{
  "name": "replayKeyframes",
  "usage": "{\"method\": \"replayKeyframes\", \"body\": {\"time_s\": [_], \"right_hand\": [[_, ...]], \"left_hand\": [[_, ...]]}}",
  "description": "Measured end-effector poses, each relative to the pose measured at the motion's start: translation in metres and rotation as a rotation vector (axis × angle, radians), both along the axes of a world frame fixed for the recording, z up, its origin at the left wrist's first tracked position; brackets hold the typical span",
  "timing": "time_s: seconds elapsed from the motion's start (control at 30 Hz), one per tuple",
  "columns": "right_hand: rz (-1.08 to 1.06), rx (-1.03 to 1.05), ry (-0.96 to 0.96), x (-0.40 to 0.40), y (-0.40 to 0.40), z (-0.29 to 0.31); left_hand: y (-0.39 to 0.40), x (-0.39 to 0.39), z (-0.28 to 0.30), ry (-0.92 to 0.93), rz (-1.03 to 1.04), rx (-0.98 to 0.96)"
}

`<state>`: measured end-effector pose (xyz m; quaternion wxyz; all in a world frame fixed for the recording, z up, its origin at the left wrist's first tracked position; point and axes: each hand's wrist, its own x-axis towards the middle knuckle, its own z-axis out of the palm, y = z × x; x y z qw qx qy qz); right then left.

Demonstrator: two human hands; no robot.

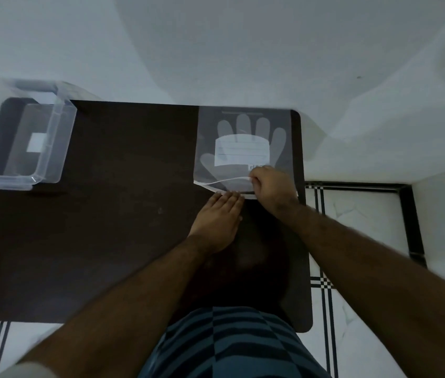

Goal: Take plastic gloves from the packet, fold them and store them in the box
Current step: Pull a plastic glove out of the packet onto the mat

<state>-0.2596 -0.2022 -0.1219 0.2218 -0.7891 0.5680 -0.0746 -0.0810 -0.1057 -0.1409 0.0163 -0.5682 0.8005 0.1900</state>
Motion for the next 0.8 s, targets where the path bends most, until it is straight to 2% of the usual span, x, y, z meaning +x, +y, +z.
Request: {"method": "replayKeyframes", "body": {"time_s": [0.13,0.33,0.43,0.6,0.8], "right_hand": [[-0.033,-0.008,-0.005,0.002,-0.012,0.004],[-0.031,-0.024,-0.013,0.005,-0.020,0.002],[-0.019,-0.033,0.006,0.006,-0.021,0.001],[-0.027,-0.064,0.050,0.011,-0.026,0.001],[0.003,-0.048,0.130,0.012,-0.036,0.002]], "left_hand": [[0.000,-0.006,0.000,0.080,0.097,-0.023],[-0.011,-0.008,0.006,0.296,0.534,-0.059],[-0.022,-0.011,0.011,0.283,0.608,-0.090],[-0.035,-0.013,0.015,0.162,0.546,-0.063],[-0.046,-0.013,0.025,-0.097,0.166,-0.109]]}}
